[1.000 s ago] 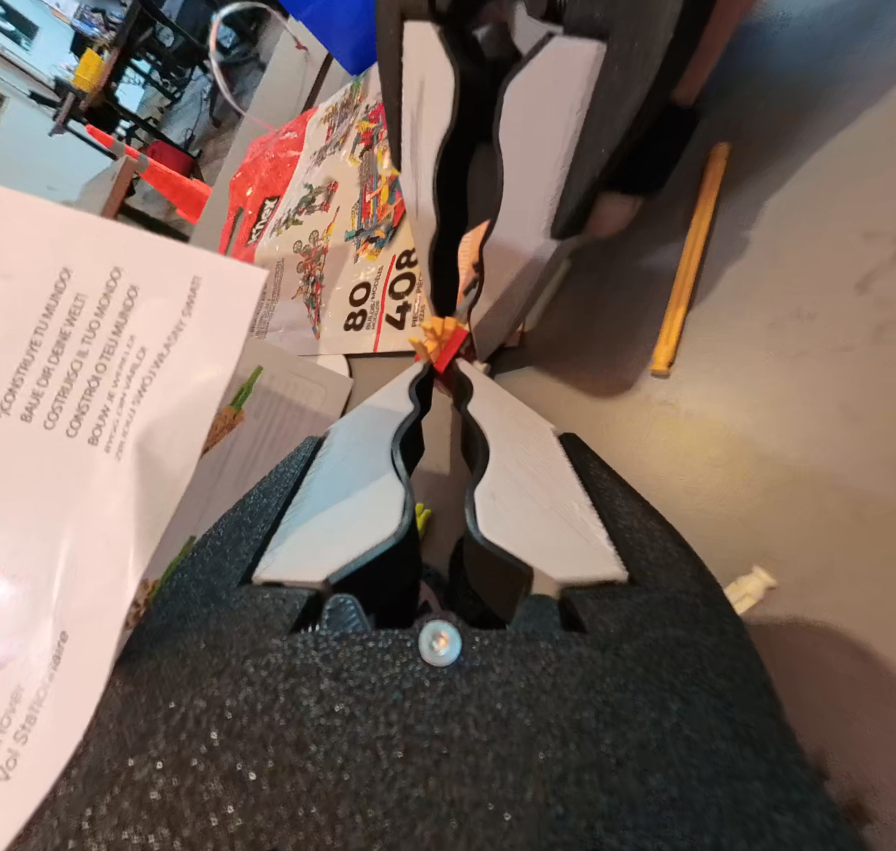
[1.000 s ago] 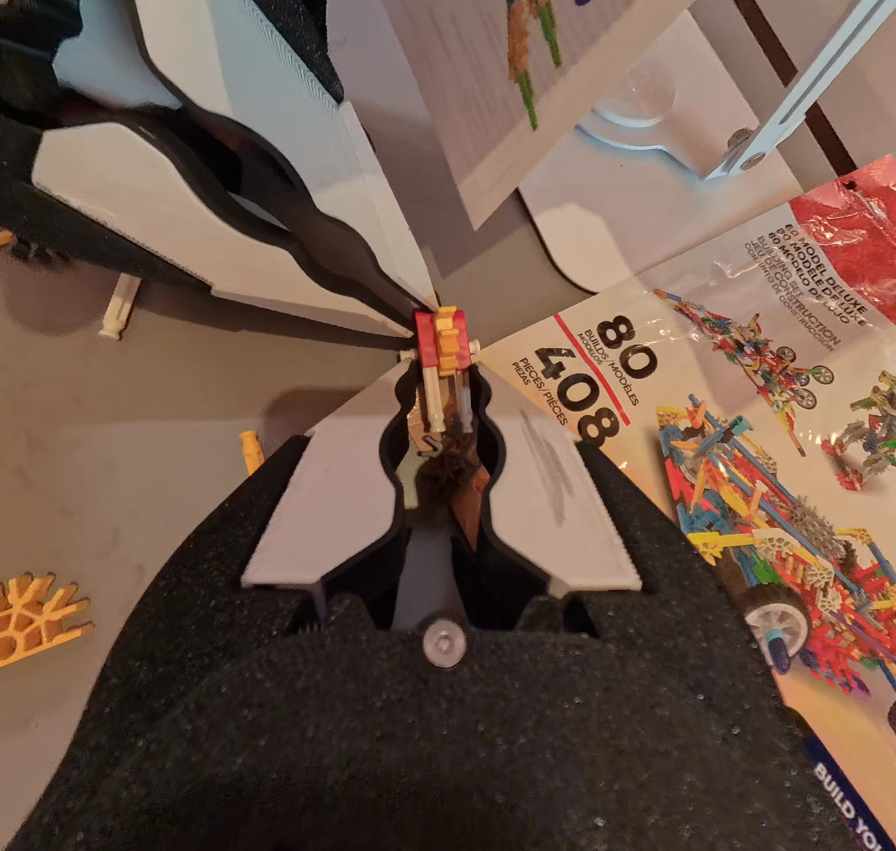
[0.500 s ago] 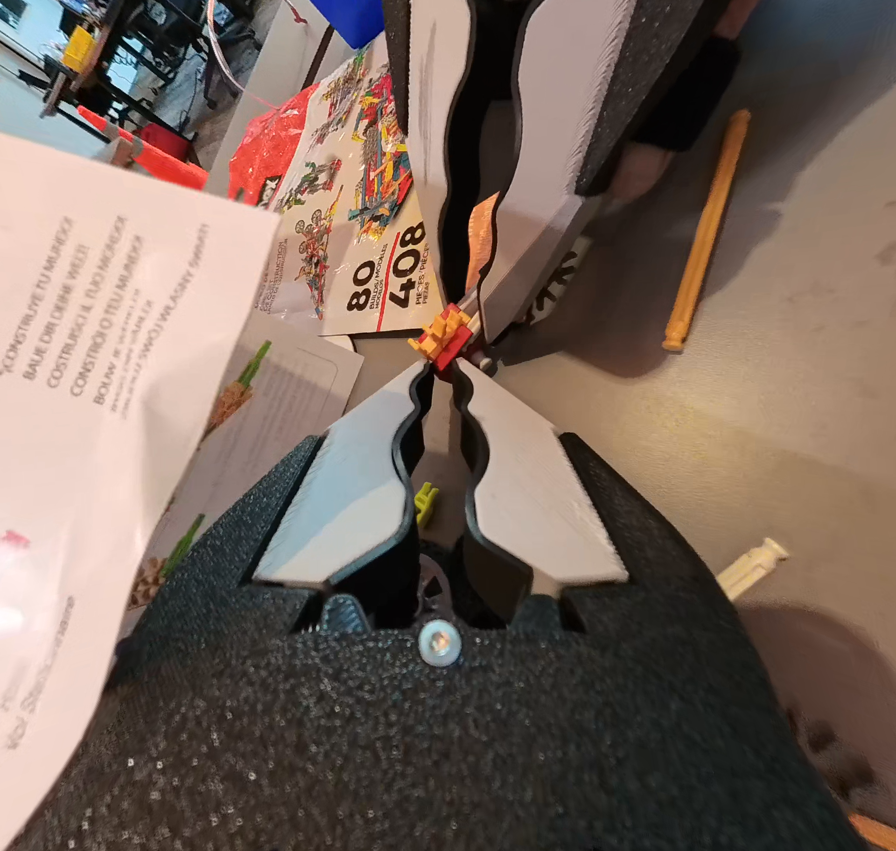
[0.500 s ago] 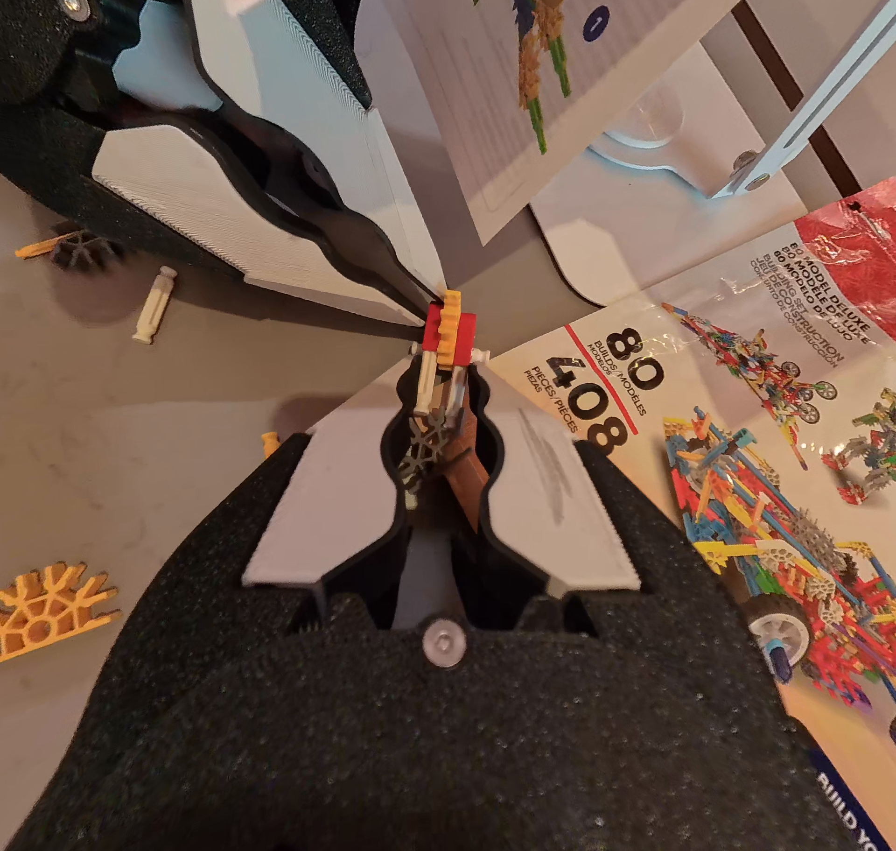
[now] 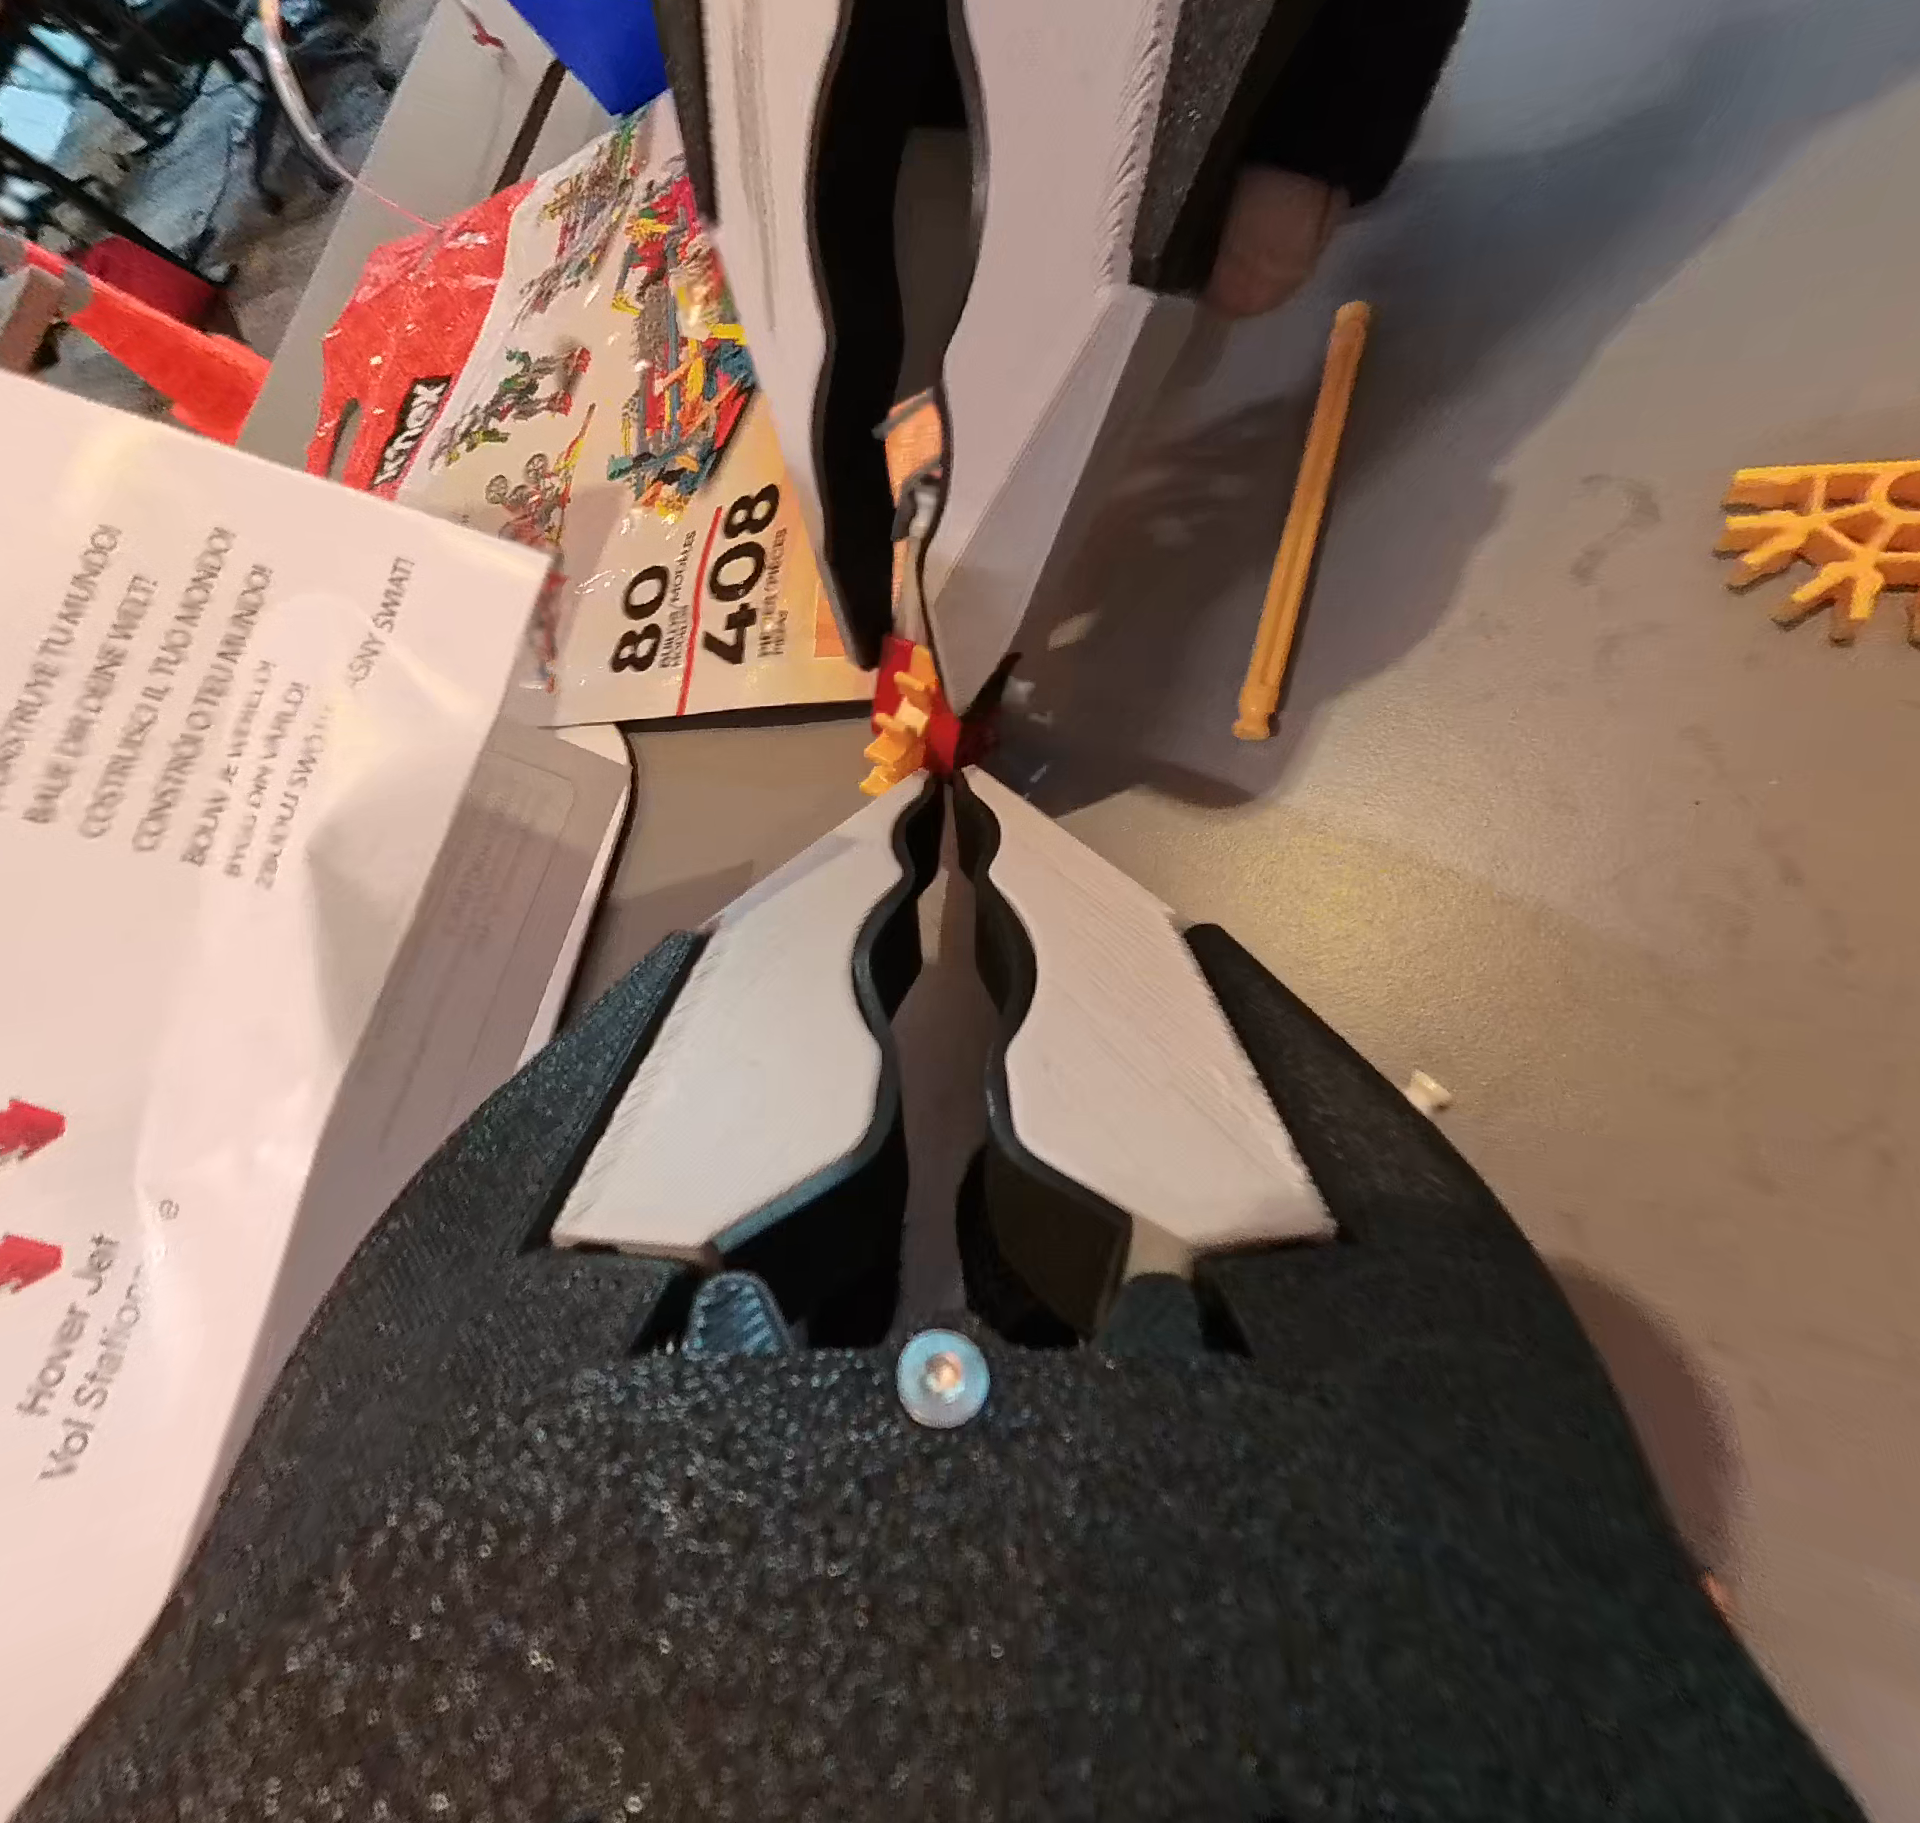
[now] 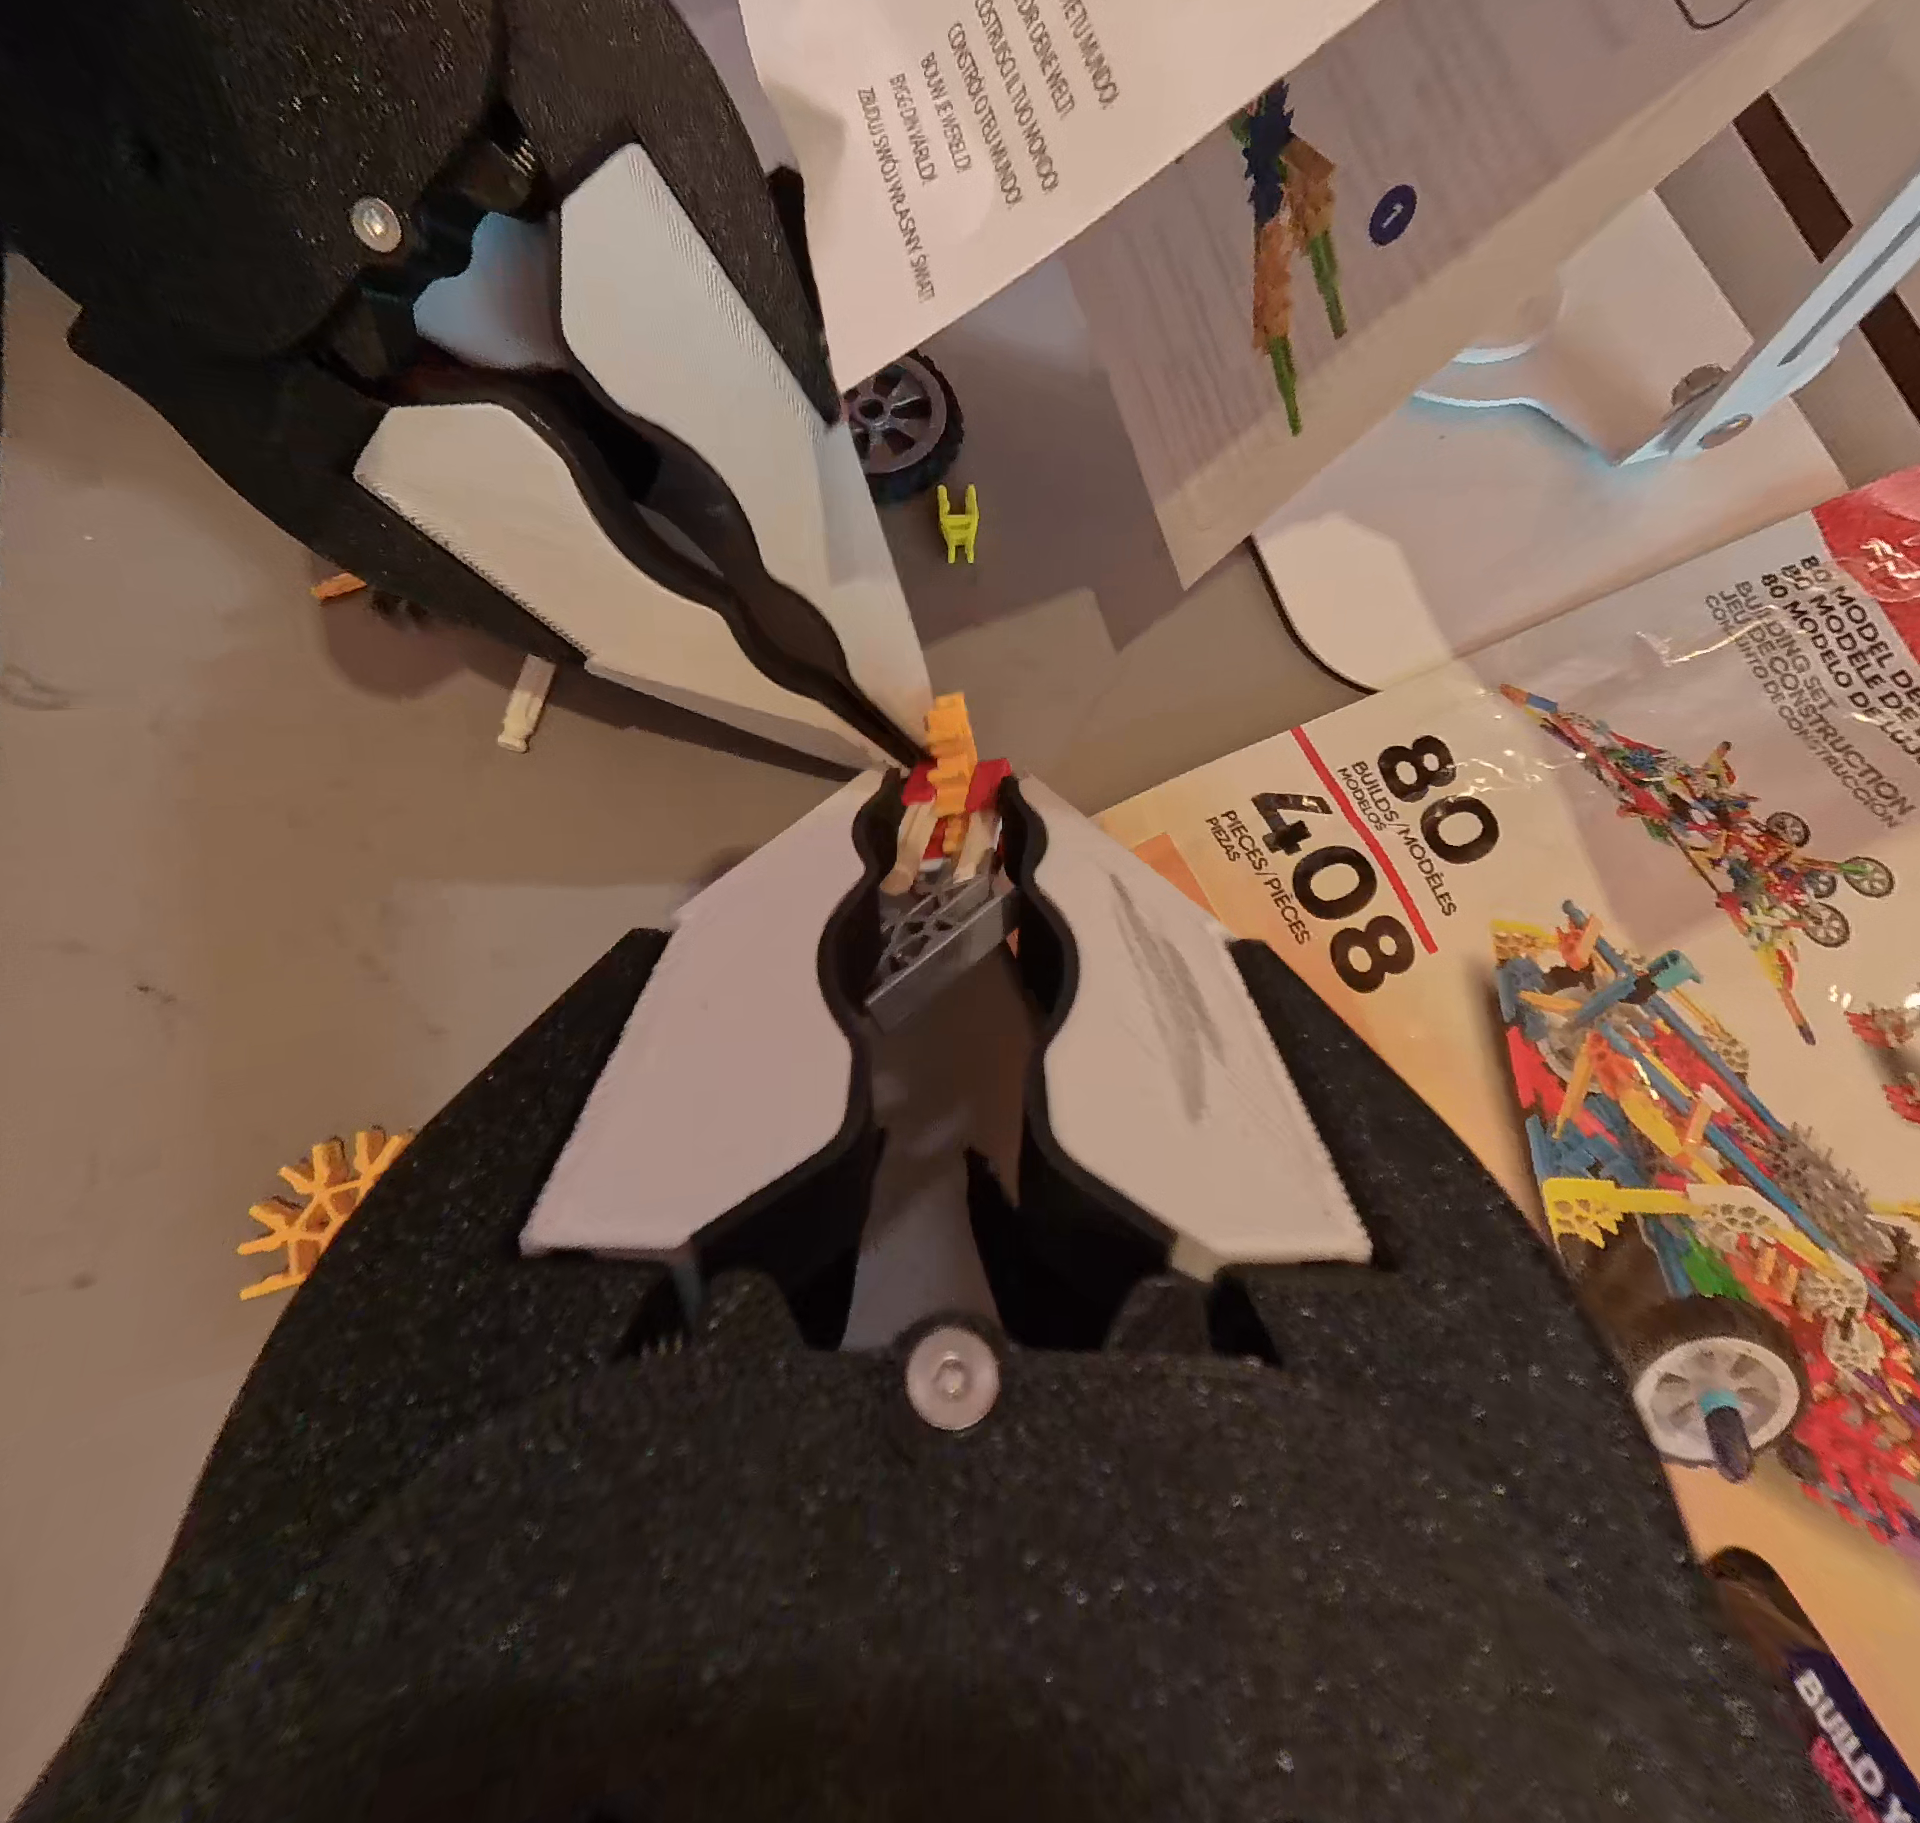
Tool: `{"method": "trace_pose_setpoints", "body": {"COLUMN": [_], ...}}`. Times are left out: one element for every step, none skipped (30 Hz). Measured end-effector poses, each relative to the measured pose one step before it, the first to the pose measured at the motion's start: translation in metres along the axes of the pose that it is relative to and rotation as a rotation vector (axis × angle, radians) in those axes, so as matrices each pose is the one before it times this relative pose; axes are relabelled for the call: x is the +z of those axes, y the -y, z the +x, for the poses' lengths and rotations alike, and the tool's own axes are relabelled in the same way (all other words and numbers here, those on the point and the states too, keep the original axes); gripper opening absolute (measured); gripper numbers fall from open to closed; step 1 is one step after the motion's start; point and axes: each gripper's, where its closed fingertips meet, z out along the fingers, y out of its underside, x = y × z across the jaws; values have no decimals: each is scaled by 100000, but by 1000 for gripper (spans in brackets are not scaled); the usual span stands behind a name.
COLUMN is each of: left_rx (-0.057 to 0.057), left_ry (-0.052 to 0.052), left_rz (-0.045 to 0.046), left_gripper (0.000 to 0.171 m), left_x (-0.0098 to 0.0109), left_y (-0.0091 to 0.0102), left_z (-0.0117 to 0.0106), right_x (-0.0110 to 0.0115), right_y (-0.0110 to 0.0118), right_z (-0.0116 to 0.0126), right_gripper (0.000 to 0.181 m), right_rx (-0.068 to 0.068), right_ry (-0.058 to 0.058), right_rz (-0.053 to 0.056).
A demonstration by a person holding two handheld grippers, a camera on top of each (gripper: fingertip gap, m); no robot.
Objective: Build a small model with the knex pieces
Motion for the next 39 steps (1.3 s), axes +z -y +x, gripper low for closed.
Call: {"method": "trace_pose_setpoints", "body": {"left_rx": [318, -34, 1165, 1330, 223, -362, -320, -62, -94, -163, 79, 290, 353, 392, 330, 157, 3, 52, 51, 121, 132, 252, 384, 492, 518, 46, 52, 680, 715, 932, 1143, 1205, 1098, 414, -46, -51, -154, -568, -564], "left_ry": [-2872, -1159, 452, 373, -155, 35, 183, 19, 232, -60, -184, 130, 427, 73, -43, 160, 274, -186, 259, 501, 14, -55, 409, -136, -949, -711, -1384, -1788, -933, -1484, -1197, -160, -237, -299, 68, 129, -70, -22, -42], "left_rz": [874, -99, -417, -525, -173, 29, 6, -61, 123, -33, -113, -49, -188, -268, -191, -143, 68, 231, 170, 375, 505, 495, 675, 1215, 1659, 1459, 902, 715, 263, 98, 27, -371, -772, -783, -473, -482, -325, 99, 30], "left_gripper": [0, 0, 0, 0, 0, 0, 0, 0, 0, 0, 0, 0, 0, 1, 1, 3, 6, 6, 7, 8, 11, 14, 16, 17, 18, 19, 21, 24, 27, 29, 30, 30, 30, 30, 30, 30, 30, 30, 30], "left_x": [-21, 52, 66, 56, 27, 8, -14, -29, -20, -7, 15, 14, 40, 46, 20, 11, -13, -42, -37, -69, -76, -92, -123, -163, -186, -162, -82, -35, 15, 57, 86, 118, 148, 162, 139, 118, 88, 45, 21], "left_y": [96, 0, -33, -54, -33, -24, -24, -45, -24, -38, -23, 0, -4, -36, -20, -8, 10, 40, 34, 77, 124, 141, 180, 291, 378, 372, 316, 283, 222, 177, 160, 83, -18, -48, -65, -95, -83, -12, -16], "left_z": [466, 244, 44, 32, 53, -30, -90, -66, -72, -25, 23, 17, -10, 35, 37, 0, -37, 22, -70, -115, -51, -26, -69, 17, 163, 146, 281, 410, 327, 442, 424, 271, 248, 193, 77, 32, 39, -1, -9], "right_x": [54, 92, 141, 140, 78, 21, -40, -89, -155, -197, -226, -238, -235, -217, -169, -150, -190, -274, -299, -301, -259, -243, -242, -254, -223, -197, -166, -109, -24, 68, 123, 145, 198, 201, 207, 279, 334, 204, 67], "right_y": [181, 142, -59, -131, -13, -15, 11, 99, 250, 277, 211, 177, 175, 100, -19, -96, -156, -126, -39, -33, -153, -296, -369, -465, -463, -284, -267, -337, -493, -722, -738, -630, -464, -230, -156, -355, -463, -75, 81], "right_z": [-109, -41, -15, 36, 5, 16, 93, 174, 4, -34, 122, 130, 78, 109, 122, 123, 176, 218, 217, 169, 136, 151, 137, -23, -23, -37, -443, -693, -660, -867, -665, -526, -572, -241, 102, 41, -20, 196, 115], "right_gripper": [17, 16, 16, 16, 16, 17, 17, 17, 17, 18, 18, 19, 19, 19, 20, 21, 22, 22, 22, 21, 22, 22, 22, 22, 22, 22, 22, 22, 22, 25, 29, 32, 35, 36, 34, 31, 26, 20, 19], "right_rx": [142, 637, 208, 8, 847, 1174, 999, 1043, 1434, 1736, 1011, 778, 1007, 900, 367, 199, 331, 407, 618, 746, 409, 23, -251, -88, 77, -261, -150, -63, -213, -671, -1367, -1366, -1492, -1722, -943, -569, -1532, -1776, -441], "right_ry": [625, 344, 294, 83, 593, 874, 389, -239, 968, 1314, 99, -57, 433, 129, -94, -276, -502, -527, -262, 75, 52, -152, -274, 697, 689, 368, 2758, 4005, 3516, 4650, 3139, 2180, 2346, 253, -1418, -744, -719, -2131, -1031], "right_rz": [991, 825, -240, -304, 600, 536, 478, 1048, 2028, 1972, 1528, 1338, 1336, 848, 142, -288, -532, -255, 449, 356, -440, -1290, -1620, -1994, -2063, -1218, -1249, -1825, -2528, -3602, -3528, -3248, -2791, -1866, -1783, -2974, -3390, -1147, -463]}}
